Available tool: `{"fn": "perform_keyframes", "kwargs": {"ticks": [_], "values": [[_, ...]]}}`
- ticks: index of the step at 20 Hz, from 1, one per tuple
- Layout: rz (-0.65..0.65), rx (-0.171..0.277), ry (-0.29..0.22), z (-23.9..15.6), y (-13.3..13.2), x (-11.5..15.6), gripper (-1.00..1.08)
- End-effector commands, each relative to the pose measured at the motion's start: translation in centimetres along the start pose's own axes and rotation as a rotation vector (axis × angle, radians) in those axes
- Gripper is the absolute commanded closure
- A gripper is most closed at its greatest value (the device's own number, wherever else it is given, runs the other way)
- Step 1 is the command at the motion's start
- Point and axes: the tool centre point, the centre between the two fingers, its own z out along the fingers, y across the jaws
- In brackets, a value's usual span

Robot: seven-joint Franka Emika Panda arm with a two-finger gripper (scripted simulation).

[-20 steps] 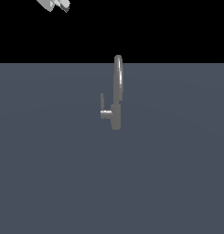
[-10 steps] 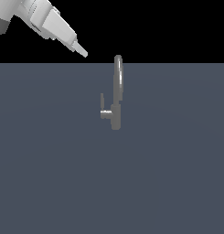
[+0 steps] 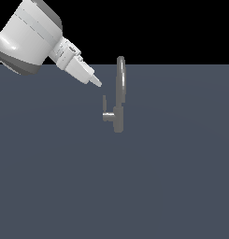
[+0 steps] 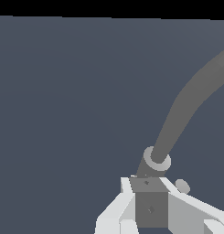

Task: Turn on the faucet by rotating a designated handle.

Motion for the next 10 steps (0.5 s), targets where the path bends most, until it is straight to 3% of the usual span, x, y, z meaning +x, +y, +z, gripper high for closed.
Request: {"fn": "perform_keyframes", "kwargs": {"ticks": [1, 10], "values": [[0.019, -0.012, -0.012, 1.5, -0.2, -0.9, 1.08], [0.048, -0.034, -0.029, 3.9, -0.4, -2.1, 1.08]]}}
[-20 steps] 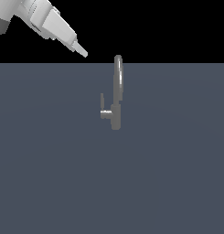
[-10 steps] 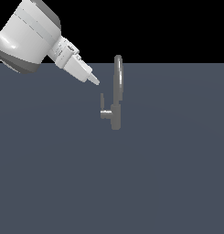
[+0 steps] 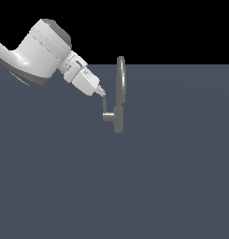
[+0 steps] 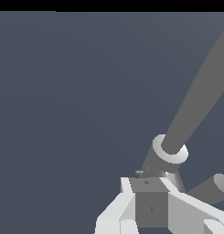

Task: Turn on the faucet by rotating a designated handle.

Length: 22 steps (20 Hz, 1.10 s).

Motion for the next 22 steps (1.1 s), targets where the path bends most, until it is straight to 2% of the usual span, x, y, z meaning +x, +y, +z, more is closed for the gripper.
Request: {"fn": "perform_keyframes", "kwargs": {"ticks": [1, 11, 16, 22], "values": [[0.001, 0.001, -0.001, 0.0, -0.1, -0.1, 1.08], [0.037, -0.033, -0.026, 1.8, 0.6, -0.8, 1.08], [0.037, -0.033, -0.026, 1.8, 0.6, -0.8, 1.08], [0.037, -0.033, -0.026, 1.5, 2.1, -0.6, 1.08]]}}
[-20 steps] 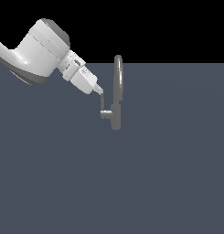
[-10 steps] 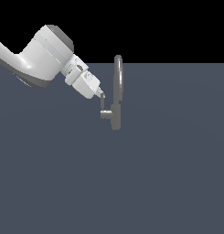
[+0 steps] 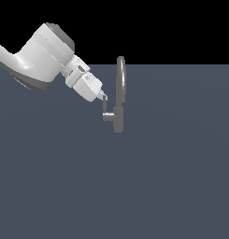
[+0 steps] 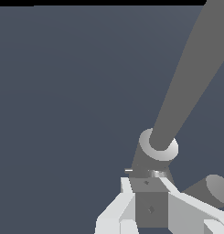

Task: Turn on the faucet by rotating a designated handle.

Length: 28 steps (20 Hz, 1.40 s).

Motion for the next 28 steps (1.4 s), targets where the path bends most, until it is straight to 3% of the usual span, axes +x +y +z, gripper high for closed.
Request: {"fn": "perform_keyframes", "kwargs": {"ticks": [1, 12, 14, 28], "values": [[0.000, 0.000, 0.000, -0.1, 0.7, 0.1, 1.08], [0.000, 0.000, -0.001, -0.6, 3.6, 0.6, 1.08], [0.001, 0.010, -0.002, -0.8, 3.0, 0.5, 1.08], [0.001, 0.002, -0.001, 0.7, 7.5, -0.7, 1.08]]}}
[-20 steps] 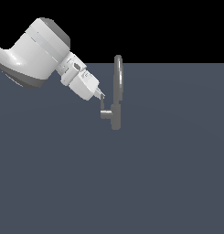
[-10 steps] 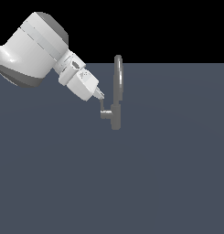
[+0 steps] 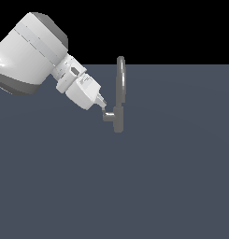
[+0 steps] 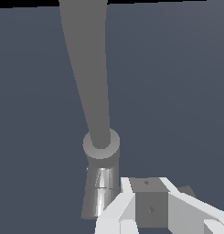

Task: Turn on the faucet by rotating a designated handle.

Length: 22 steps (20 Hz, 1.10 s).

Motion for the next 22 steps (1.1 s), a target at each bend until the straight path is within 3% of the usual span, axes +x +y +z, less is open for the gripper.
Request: {"fn": "perform_keyframes", "kwargs": {"ticks": [1, 3, 4, 15, 17, 22], "values": [[-0.011, -0.022, 0.006, 0.9, 1.7, -0.7, 1.08], [-0.011, -0.022, 0.006, 1.0, 2.1, -0.8, 1.08], [-0.003, -0.003, 0.003, 0.3, 1.0, -0.3, 1.08], [-0.011, -0.023, 0.006, 4.4, 4.4, -4.1, 1.08], [0.002, 0.001, 0.002, 3.2, 3.2, -3.2, 1.08], [-0.003, -0.008, 0.003, 4.9, 3.1, -4.8, 1.08]]}}
